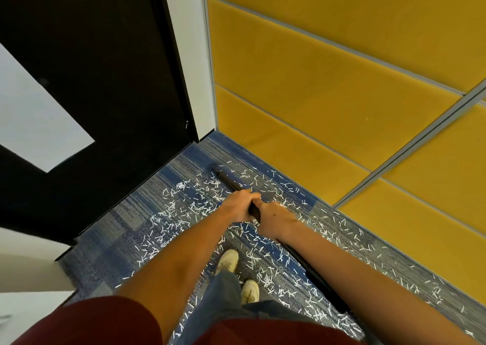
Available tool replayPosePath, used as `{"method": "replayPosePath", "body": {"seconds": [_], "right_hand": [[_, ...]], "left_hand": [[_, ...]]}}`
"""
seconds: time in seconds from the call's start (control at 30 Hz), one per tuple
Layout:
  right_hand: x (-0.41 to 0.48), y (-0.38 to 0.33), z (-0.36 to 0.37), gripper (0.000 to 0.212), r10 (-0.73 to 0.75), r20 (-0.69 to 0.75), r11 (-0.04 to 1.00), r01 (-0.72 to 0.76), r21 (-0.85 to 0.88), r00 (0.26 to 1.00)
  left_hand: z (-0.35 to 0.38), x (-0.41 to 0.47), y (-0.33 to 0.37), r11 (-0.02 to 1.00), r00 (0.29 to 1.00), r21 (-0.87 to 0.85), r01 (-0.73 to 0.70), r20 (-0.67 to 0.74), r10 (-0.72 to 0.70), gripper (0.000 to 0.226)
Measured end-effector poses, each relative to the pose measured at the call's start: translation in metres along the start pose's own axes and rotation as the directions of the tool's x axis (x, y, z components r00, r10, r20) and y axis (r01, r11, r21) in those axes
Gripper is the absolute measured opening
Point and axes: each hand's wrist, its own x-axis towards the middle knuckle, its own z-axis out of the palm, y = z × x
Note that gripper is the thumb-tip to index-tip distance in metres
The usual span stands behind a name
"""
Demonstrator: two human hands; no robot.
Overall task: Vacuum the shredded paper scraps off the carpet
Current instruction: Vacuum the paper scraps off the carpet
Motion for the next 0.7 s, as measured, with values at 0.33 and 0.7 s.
{"method": "replayPosePath", "body": {"seconds": [0.33, 0.7], "right_hand": [[0.004, 0.017, -0.005, 0.063, 0.039, -0.029, 0.999, -0.039, 0.022, 0.999], [0.000, 0.044, -0.012, 0.067, 0.130, -0.034, 0.985, -0.125, 0.118, 0.991]], "left_hand": [[0.003, 0.017, 0.014, 0.999, 0.999, -0.033, -0.039, -0.013, 0.039, 0.034], [0.003, 0.045, 0.041, 0.991, 0.990, -0.065, -0.119, 0.062, 0.123, 0.037]]}}
